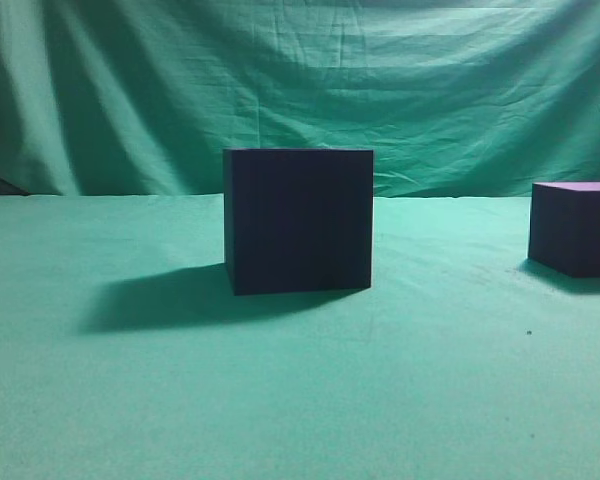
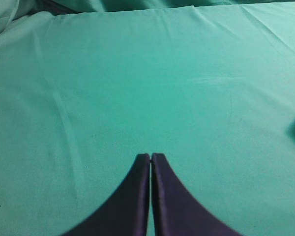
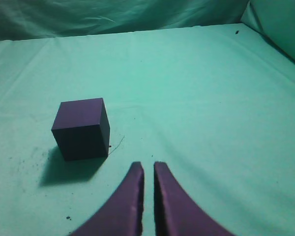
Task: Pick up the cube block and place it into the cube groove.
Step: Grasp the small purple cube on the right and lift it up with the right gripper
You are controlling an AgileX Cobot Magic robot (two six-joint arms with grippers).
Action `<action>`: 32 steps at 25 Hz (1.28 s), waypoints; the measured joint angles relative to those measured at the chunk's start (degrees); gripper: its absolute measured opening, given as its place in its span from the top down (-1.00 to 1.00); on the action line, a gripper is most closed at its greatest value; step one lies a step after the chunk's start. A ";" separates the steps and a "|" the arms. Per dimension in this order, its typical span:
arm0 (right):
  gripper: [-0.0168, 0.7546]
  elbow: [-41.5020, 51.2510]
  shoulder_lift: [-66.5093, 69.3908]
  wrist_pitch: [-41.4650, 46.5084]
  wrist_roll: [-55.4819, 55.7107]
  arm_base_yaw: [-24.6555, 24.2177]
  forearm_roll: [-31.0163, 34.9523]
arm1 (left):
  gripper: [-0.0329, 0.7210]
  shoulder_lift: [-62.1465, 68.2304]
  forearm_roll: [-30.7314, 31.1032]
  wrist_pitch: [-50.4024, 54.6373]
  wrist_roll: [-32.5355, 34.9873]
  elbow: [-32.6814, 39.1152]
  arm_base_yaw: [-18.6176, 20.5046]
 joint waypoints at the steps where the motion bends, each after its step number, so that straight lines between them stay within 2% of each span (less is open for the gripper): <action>1: 0.77 0.00 0.00 0.00 0.00 0.00 0.00 | 0.91 0.00 0.00 0.00 0.00 0.00 0.00; 22: 0.77 0.00 0.00 -0.53 0.00 0.00 0.37 | 0.91 0.00 0.00 0.00 0.00 0.00 0.00; 26: 0.77 0.00 0.00 -8.91 2.33 0.00 6.40 | 0.91 0.00 0.00 0.00 0.00 0.00 0.00; 30: 0.77 0.00 0.00 -20.60 2.86 0.00 8.13 | 0.91 0.00 0.00 0.00 0.00 0.00 0.00; 32: 0.77 -0.67 0.00 -21.25 2.95 0.00 8.29 | 0.91 0.00 0.00 0.00 0.00 0.00 0.00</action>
